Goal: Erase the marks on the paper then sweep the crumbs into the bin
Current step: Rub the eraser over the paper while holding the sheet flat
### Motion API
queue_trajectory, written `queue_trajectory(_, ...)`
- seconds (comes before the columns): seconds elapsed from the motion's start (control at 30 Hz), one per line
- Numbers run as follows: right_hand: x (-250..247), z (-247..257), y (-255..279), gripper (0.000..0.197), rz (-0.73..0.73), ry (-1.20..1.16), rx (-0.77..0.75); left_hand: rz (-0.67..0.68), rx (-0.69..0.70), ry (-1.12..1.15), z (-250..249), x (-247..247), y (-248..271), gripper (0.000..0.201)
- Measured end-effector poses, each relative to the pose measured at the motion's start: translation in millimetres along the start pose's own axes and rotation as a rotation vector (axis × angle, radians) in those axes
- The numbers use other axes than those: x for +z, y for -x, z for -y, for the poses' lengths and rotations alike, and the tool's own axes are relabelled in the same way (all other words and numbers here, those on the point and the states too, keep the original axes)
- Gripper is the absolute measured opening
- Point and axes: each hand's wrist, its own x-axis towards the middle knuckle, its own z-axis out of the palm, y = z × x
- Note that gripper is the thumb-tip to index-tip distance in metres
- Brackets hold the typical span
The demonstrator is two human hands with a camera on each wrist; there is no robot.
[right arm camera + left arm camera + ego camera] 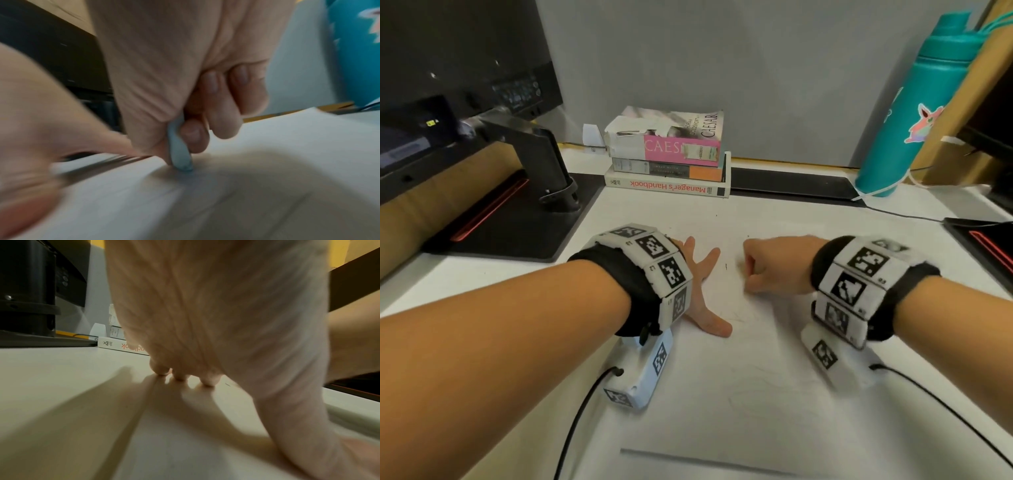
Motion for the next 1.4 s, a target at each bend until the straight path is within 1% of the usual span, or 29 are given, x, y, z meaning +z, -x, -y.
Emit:
queue_trajectory(0.03, 5.8, 3.2, 1.2, 0.019, 0.007, -0.044, -0.055, -0.001, 0.001, -0.011, -0.3, 0.2, -0.5, 0.126)
queue_trajectory(0.07, 9.5, 3.8, 3.5, 0.024, 0.019, -0.121, -0.078, -0.001, 0.002, -0.021, 0.0, 0.2, -0.9, 0.126)
queue_trajectory(0.13, 4.8, -4.3, 7.3, 0.026, 0.008, -0.219, -0.028, 0.013, 0.003, -0.014, -0.6, 0.1, 0.9, 0.125)
queue_trajectory(0.17, -1.0, -9.5, 7.5, 0.023, -0.007, -0.205, 0.010, 0.017, 0.000, -0.008, -1.3, -1.5, 1.7, 0.125)
queue_trajectory(0.2, -4.2, -10.8, 6.9, 0.019, -0.016, -0.144, 0.036, 0.017, -0.005, -0.005, -1.8, -2.4, 2.3, 0.125)
queue_trajectory(0.27, -1.0, -2.7, 5.9, 0.015, -0.001, -0.041, -0.007, 0.016, -0.005, -0.014, -2.4, -2.4, 1.9, 0.125)
queue_trajectory(0.33, 7.4, 3.6, 7.0, 0.016, 0.026, -0.124, -0.094, 0.017, -0.003, -0.029, -1.7, -2.4, 1.0, 0.125)
queue_trajectory(0.37, 7.6, 2.0, 9.1, 0.020, 0.038, -0.182, -0.091, 0.025, -0.004, -0.024, -1.2, -1.7, 1.7, 0.125)
queue_trajectory(0.43, -0.1, -8.9, 11.2, 0.022, 0.011, -0.185, -0.011, 0.037, -0.006, -0.005, -1.2, -2.8, 3.3, 0.125)
queue_trajectory(0.5, -4.7, -13.2, 9.8, 0.017, -0.005, -0.065, 0.048, 0.035, -0.007, -0.002, -2.0, -4.1, 3.6, 0.126)
queue_trajectory(0.57, 2.0, -6.1, 8.8, 0.020, 0.012, -0.022, -0.005, 0.031, -0.005, -0.019, -2.4, -3.6, 2.3, 0.126)
queue_trajectory(0.63, 8.5, -5.8, 10.5, 0.022, 0.032, -0.128, -0.056, 0.028, -0.006, -0.035, -2.2, -3.2, 1.8, 0.125)
queue_trajectory(0.7, 1.7, -16.4, 13.5, 0.020, 0.009, -0.171, 0.003, 0.033, -0.006, -0.018, -2.6, -2.8, 3.0, 0.125)
queue_trajectory(0.77, -6.8, -24.4, 12.4, 0.014, -0.014, -0.096, 0.077, 0.036, -0.007, -0.007, -2.4, -3.8, 2.7, 0.126)
queue_trajectory(0.83, -2.1, -19.0, 10.4, 0.011, 0.004, -0.039, 0.045, 0.036, -0.005, -0.016, -1.8, -3.3, 1.1, 0.127)
queue_trajectory(0.9, 8.1, -15.1, 9.8, 0.016, 0.016, -0.123, -0.023, 0.031, -0.006, -0.030, -1.1, -3.3, 0.9, 0.127)
queue_trajectory(0.93, 8.7, -17.1, 11.1, 0.021, 0.020, -0.180, -0.015, 0.031, -0.006, -0.032, -0.9, -2.9, 1.7, 0.126)
queue_trajectory(1.0, 0.9, -27.0, 11.7, 0.021, 0.005, -0.204, 0.062, 0.029, -0.003, -0.035, -1.7, -3.4, 2.8, 0.126)
queue_trajectory(1.07, -5.4, -29.6, 9.8, 0.017, -0.004, -0.104, 0.116, 0.028, -0.001, -0.041, -2.4, -4.3, 1.2, 0.127)
queue_trajectory(1.1, -4.6, -23.2, 8.3, 0.017, 0.008, -0.079, 0.095, 0.027, -0.001, -0.042, -2.3, -3.6, 0.1, 0.127)
queue_trajectory(1.17, 3.4, -7.9, 5.3, 0.021, 0.027, -0.168, -0.004, 0.026, -0.007, -0.056, -3.2, -2.3, -0.7, 0.127)
queue_trajectory(1.2, 6.3, -3.1, 4.8, 0.022, 0.041, -0.230, -0.025, 0.027, -0.012, -0.059, -3.4, -2.1, -0.6, 0.127)
queue_trajectory(1.23, 5.7, -2.8, 4.7, 0.021, 0.040, -0.251, -0.014, 0.033, -0.014, -0.055, -4.1, -1.6, 0.4, 0.126)
queue_trajectory(1.27, 2.2, -6.3, 3.1, 0.020, 0.023, -0.233, 0.015, 0.035, -0.011, -0.051, -4.7, -2.4, 1.7, 0.126)
queue_trajectory(1.33, -8.5, -15.1, -1.1, 0.014, -0.001, -0.098, 0.090, 0.029, -0.010, -0.041, -4.3, -3.4, 3.4, 0.126)
queue_trajectory(1.37, -11.4, -17.1, -3.3, 0.015, 0.003, -0.042, 0.113, 0.027, -0.009, -0.041, -3.7, -3.9, 3.2, 0.126)
queue_trajectory(1.4, -11.2, -15.2, -3.5, 0.015, 0.019, -0.033, 0.109, 0.027, -0.008, -0.041, -3.3, -3.4, 3.0, 0.126)
